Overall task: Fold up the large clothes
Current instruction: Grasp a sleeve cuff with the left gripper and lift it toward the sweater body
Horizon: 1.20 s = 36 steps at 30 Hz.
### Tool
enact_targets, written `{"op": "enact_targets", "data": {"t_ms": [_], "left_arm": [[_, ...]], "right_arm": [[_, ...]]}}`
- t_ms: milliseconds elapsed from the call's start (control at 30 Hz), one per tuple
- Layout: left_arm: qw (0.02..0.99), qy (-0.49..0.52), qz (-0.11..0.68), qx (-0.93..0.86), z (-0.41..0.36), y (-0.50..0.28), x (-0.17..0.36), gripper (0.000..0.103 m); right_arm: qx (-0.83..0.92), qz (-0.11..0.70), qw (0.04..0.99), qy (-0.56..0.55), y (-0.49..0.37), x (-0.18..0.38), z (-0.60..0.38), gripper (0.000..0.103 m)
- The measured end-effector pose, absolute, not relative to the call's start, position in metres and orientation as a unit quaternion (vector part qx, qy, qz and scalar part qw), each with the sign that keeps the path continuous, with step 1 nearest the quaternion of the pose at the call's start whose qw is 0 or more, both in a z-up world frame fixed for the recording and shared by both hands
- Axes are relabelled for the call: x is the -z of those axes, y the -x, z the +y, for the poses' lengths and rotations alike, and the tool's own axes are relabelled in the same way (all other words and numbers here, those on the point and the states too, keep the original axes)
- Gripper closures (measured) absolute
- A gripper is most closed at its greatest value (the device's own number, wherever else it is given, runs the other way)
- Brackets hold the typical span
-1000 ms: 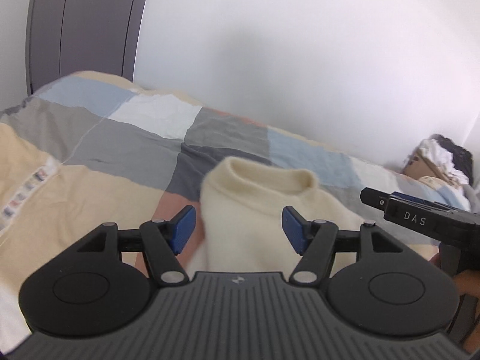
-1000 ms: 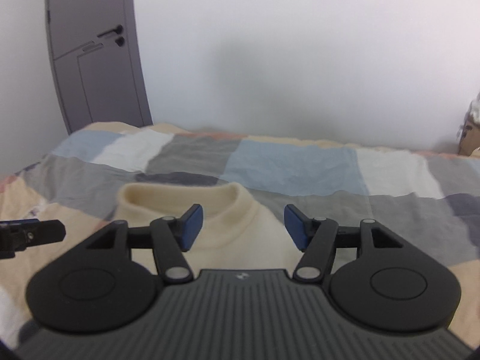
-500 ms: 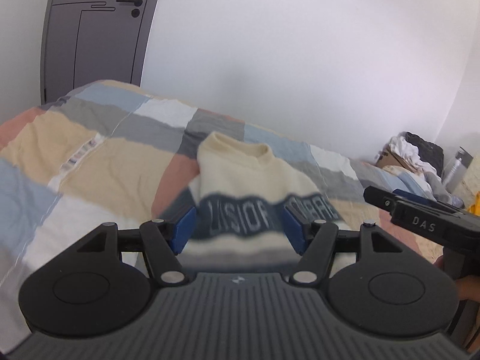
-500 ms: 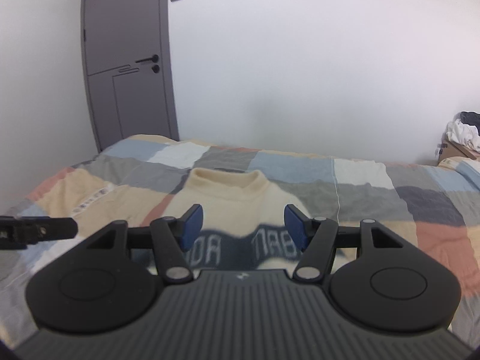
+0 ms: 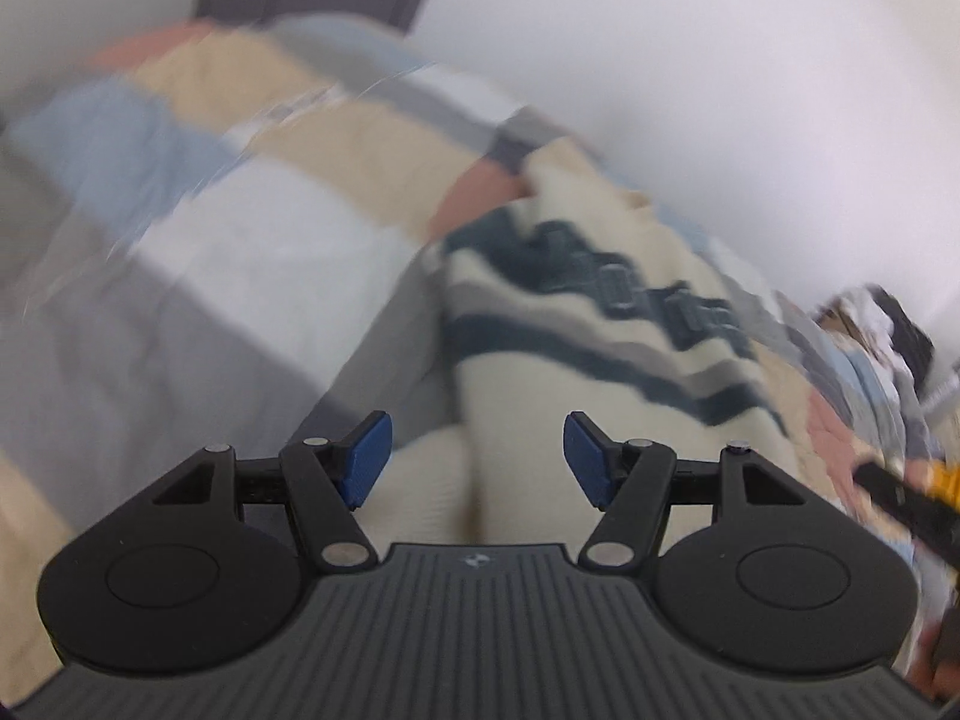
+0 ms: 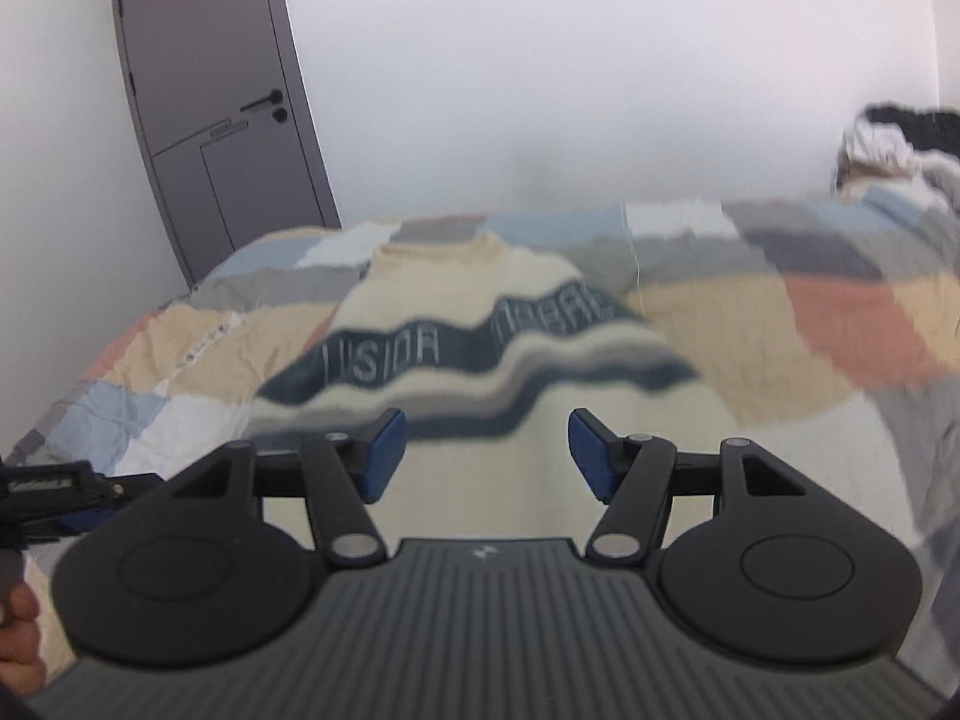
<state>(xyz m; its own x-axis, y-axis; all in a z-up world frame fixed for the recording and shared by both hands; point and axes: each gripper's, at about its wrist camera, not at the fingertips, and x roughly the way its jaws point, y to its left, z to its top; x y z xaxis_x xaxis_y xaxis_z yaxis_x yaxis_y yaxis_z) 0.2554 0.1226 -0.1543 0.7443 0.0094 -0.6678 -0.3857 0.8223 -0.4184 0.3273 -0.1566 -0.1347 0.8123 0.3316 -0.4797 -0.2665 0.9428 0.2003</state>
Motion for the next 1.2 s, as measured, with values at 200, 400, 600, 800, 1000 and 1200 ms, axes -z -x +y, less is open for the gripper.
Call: {"op": "enact_targets", "data": {"t_ms": [200,400,600,800,1000,1200], "left_arm": [[0.853,0.352,0.351,-0.160,0.152,-0.256,0.183,0.035],[0.824,0.394,0.358,-0.191,0.168,-0.263,0.205,0.036],[0.812,0.418,0.361,-0.187,0.176,-0.267,0.217,0.040],[0.813,0.418,0.370,-0.166,0.171,-0.271,0.222,0.042],[0.816,0.411,0.374,-0.159,0.166,-0.272,0.224,0.042],[0.812,0.429,0.368,-0.142,0.164,-0.270,0.226,0.042]], "right_arm": [[-0.215,0.290,0.930,-0.063,-0.319,0.159,-0.139,0.041],[-0.340,0.290,0.895,-0.009,-0.304,0.177,-0.088,0.041],[-0.402,0.312,0.861,0.023,-0.308,0.197,-0.052,0.041],[-0.430,0.314,0.843,0.073,-0.302,0.208,-0.033,0.026],[-0.398,0.306,0.848,0.168,-0.295,0.220,-0.025,0.061],[-0.365,0.316,0.872,0.078,-0.313,0.200,-0.058,0.090]]}}
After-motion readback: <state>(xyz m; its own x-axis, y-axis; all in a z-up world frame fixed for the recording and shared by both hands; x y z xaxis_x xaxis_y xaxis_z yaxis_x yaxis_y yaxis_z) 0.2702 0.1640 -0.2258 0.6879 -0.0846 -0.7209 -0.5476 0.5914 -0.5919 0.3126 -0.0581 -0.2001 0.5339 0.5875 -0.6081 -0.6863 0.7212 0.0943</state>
